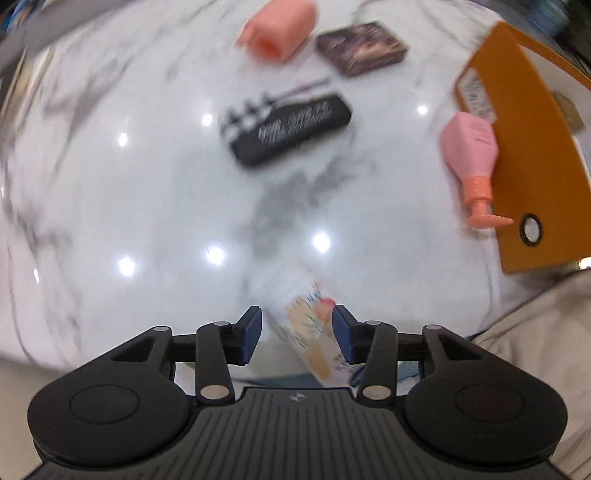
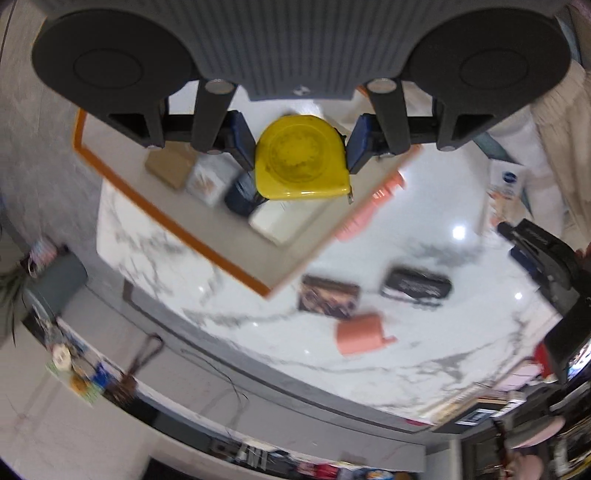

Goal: Organize rigid objects
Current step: 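Lift the tape measure over the box with right tool while left tool grasps lotion tube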

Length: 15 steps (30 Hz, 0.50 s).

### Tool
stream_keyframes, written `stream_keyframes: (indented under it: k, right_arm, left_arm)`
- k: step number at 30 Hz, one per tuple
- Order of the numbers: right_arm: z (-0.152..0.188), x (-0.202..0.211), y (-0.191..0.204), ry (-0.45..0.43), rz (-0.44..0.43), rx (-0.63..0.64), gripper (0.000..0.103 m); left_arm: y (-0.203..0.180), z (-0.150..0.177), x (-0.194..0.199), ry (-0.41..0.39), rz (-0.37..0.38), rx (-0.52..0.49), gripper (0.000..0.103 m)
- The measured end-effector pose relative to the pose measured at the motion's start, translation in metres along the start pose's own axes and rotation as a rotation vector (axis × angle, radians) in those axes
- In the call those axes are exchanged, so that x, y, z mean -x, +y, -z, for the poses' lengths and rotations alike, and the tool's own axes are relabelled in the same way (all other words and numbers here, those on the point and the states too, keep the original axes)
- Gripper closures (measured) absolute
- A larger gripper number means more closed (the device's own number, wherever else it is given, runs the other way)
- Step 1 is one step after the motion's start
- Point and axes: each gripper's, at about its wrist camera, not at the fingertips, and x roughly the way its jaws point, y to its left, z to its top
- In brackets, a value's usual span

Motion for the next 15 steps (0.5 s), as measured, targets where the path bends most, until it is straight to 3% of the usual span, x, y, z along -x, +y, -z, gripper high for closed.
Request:
stream_keyframes:
  k: [4,6,15]
  right_arm:
    - [0.017,-0.009,-0.013,0.015,-0.002,-0.055,0.050]
    - [0.024,-0.015,-0.019,0.021,0.004,-0.078,0.050]
    - [0.049,-0.032,-0.040,0.048,-0.003,-0.151,0.050]
  left_arm:
    - [-0.003,0.004,-0.009,-0.014,-0.003,0.101,0.039]
    - [-0.006,0.004,-0.012,-0.029,-0.023,0.122,0.038]
    - [-0.006,0.003,-0.018,-0.050,-0.026,0.144,0.051]
